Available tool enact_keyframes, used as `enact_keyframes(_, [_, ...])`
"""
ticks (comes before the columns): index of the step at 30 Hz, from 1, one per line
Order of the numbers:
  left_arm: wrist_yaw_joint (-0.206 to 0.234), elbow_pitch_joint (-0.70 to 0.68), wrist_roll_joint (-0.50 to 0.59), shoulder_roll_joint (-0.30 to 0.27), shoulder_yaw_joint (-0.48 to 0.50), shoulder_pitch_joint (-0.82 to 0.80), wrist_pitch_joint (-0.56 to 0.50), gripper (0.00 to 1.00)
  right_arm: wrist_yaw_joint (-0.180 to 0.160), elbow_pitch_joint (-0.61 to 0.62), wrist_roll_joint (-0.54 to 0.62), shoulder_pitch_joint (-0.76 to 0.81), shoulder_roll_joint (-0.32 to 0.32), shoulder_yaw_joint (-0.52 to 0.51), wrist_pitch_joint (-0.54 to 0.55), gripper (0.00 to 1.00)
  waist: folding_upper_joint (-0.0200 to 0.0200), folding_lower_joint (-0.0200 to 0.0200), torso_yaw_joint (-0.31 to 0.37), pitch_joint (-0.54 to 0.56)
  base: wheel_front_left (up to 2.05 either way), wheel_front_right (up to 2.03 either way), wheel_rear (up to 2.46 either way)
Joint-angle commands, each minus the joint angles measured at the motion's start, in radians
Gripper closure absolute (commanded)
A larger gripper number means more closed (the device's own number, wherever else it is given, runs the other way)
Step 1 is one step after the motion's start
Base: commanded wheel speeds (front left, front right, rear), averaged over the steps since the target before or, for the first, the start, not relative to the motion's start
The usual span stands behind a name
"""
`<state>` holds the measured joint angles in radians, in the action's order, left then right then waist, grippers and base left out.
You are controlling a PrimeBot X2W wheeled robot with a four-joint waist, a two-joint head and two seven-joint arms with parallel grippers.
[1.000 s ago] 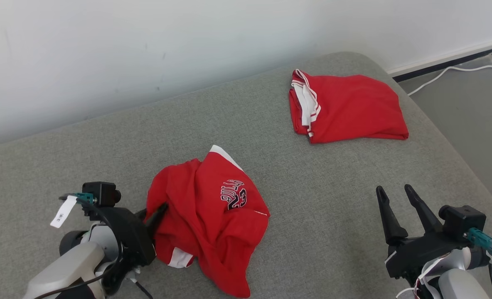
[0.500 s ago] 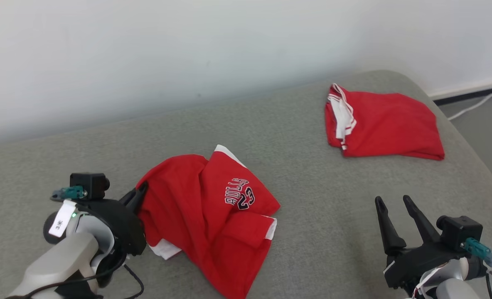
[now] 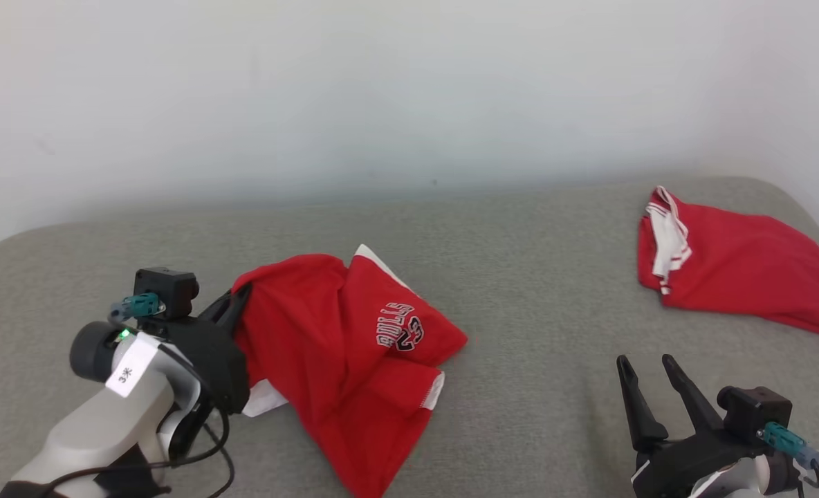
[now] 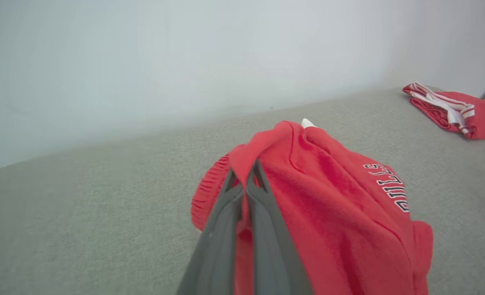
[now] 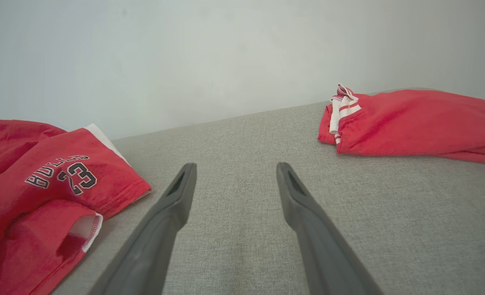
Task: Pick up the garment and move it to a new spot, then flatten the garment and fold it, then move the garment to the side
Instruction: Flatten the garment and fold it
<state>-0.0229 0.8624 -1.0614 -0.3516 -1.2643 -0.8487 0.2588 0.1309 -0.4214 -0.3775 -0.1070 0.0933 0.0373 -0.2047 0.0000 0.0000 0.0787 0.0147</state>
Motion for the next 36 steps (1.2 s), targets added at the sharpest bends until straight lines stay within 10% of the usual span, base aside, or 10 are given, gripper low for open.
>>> enact_keyframes(1, [0.01,-0.014,0.014,-0.019,0.0,0.02,-0.008,1.0,-0.001,-0.003,-0.009,0.011,0.001,-0.003,-0.007,0.0,0.0,0.0,-0.047,0.026,0.0,0.0,0.0])
enact_keyframes(13, [0.132,-0.229,-0.04,-0.15,0.013,0.186,-0.054,1.0,-0.001,-0.007,-0.013,0.015,0.005,0.006,-0.012,0.0,0.0,0.0,-0.074,0.014,0.0,0.0,0.0])
enact_keyframes(22, [0.147,-0.227,-0.049,-0.138,0.031,0.262,-0.017,1.0,-0.001,-0.001,-0.004,-0.004,0.011,0.006,-0.005,0.0,0.0,0.0,-0.067,-0.005,0.0,0.0,0.0])
enact_keyframes(24, [0.152,-0.222,-0.052,-0.134,0.037,0.265,-0.014,0.81,-0.001,-0.001,-0.004,-0.005,0.012,0.005,-0.004,0.0,0.0,0.0,-0.067,-0.006,0.0,0.0,0.0])
enact_keyframes(25, [0.16,-0.216,-0.038,-0.134,0.042,0.259,-0.008,0.12,-0.001,0.0,-0.003,-0.006,0.013,0.004,-0.004,0.0,0.0,0.0,-0.066,-0.008,0.0,0.0,0.0])
enact_keyframes(26, [0.17,-0.212,-0.033,-0.133,0.053,0.25,-0.003,0.0,-0.001,0.0,-0.004,-0.006,0.015,0.002,-0.004,0.0,0.0,0.0,-0.065,-0.009,0.0,0.0,0.0])
enact_keyframes(36, [0.216,-0.346,0.145,-0.125,0.192,0.24,0.008,0.0,-0.001,0.0,-0.001,-0.01,0.015,-0.003,-0.003,0.0,0.0,0.0,-0.052,-0.012,0.0,0.0,0.0])
